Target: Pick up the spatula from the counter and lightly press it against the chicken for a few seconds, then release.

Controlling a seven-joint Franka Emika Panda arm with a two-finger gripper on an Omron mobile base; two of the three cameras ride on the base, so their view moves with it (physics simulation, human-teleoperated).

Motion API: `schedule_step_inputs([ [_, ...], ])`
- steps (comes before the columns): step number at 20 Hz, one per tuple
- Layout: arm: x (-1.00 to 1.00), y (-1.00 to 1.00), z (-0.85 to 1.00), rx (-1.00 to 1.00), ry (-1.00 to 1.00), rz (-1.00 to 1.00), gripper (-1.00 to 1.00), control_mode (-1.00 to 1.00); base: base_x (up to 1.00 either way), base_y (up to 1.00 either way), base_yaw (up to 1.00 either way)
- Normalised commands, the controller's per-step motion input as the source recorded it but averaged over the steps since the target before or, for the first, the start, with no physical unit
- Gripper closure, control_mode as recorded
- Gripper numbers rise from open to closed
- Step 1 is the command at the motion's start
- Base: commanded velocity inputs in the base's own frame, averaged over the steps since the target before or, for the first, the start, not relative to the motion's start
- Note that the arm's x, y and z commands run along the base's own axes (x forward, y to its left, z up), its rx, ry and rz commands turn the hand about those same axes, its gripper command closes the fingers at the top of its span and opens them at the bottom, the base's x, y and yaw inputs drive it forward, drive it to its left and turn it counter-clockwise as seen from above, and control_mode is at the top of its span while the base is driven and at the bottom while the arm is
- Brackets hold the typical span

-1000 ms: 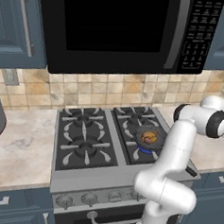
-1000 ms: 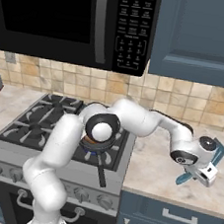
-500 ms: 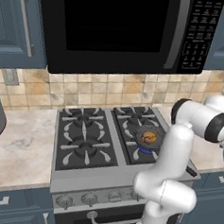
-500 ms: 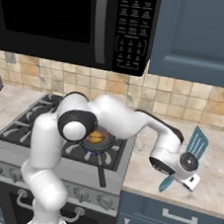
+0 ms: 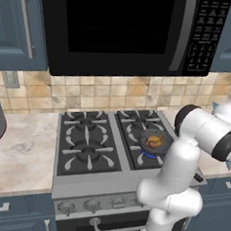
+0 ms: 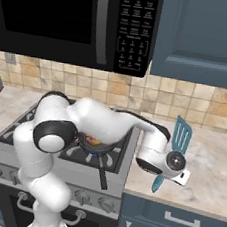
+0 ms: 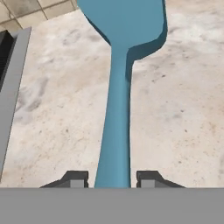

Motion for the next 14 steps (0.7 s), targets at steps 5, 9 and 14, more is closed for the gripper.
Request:
schedule_step_inputs([
  [5, -0.39, 0.05, 0.41, -0.13, 0.0, 0.17, 1.0, -1.0, 0.0, 0.0, 0.0],
  [9, -0.48, 0.13, 0.3, -0.16, 0.0, 0.19, 1.0, -1.0, 0.0, 0.0, 0.0],
  [14, -0.5, 0.27, 0.35, -0.19, -0.01, 0.14, 1.0, -1.0, 0.0, 0.0, 0.0],
])
